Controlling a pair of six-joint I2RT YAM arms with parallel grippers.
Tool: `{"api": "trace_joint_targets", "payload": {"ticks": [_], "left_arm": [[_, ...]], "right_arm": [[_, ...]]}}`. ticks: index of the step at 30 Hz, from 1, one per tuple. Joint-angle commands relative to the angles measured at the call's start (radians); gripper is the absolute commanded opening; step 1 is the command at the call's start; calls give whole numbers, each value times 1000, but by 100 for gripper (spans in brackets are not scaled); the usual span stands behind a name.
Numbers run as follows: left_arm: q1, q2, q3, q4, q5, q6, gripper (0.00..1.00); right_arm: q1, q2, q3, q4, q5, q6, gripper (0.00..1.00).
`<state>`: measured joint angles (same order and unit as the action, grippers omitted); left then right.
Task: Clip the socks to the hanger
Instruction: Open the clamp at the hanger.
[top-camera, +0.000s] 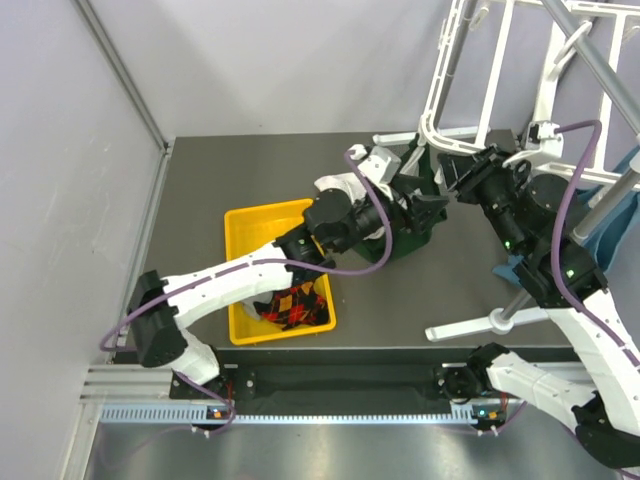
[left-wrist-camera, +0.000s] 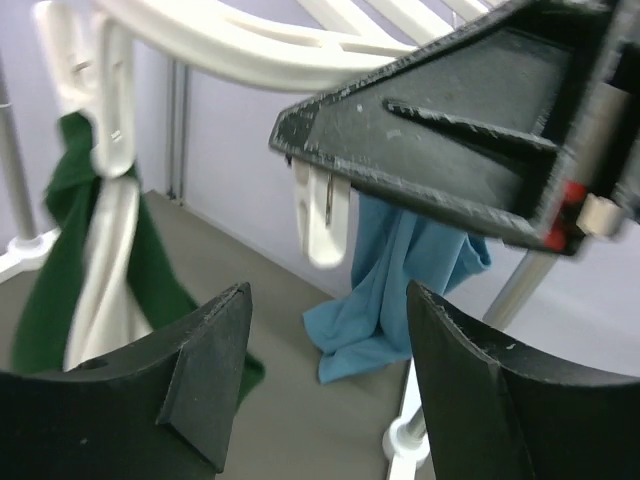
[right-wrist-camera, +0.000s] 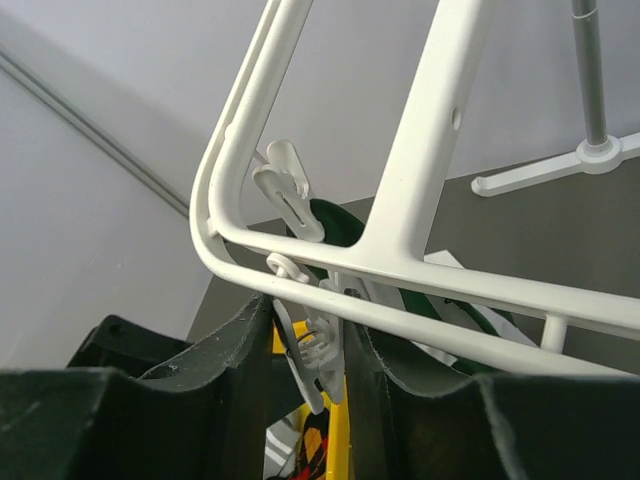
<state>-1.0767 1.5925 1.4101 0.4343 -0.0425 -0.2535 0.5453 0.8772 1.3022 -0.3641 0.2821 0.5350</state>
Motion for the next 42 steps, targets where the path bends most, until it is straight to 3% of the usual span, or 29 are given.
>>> {"api": "trace_joint_targets", "payload": {"ticks": [1,6,10,15,20,28,36,42], "left_arm": [[0,-146,-71,-11,-59,-33,69],[1,-354,-250,-112,-152,-69,69],[1,-413,-312,-68,-106,-14,73],[1,-281,-186,-28,-33,-1,90],[0,-134,-65,-12,-56,25,88],[-22,-42,-16,93,-160,74,89],[-28,20,79,43,-178,100,78],[-29,47,161,-65,-214,108,57]], "right_arm": [[-15,8,16,30,11,-7,0],[-27,11,12,14,15,-1,0],[-36,9,14,-13,11,35,0],[-38,22,31,-45,2,69,0],[-42,26,46,-64,-3,86,0],[-47,17,42,-65,3,89,0],[-53,11,43,-70,-6,102,0],[-57,2,42,-73,-6,105,0]]}}
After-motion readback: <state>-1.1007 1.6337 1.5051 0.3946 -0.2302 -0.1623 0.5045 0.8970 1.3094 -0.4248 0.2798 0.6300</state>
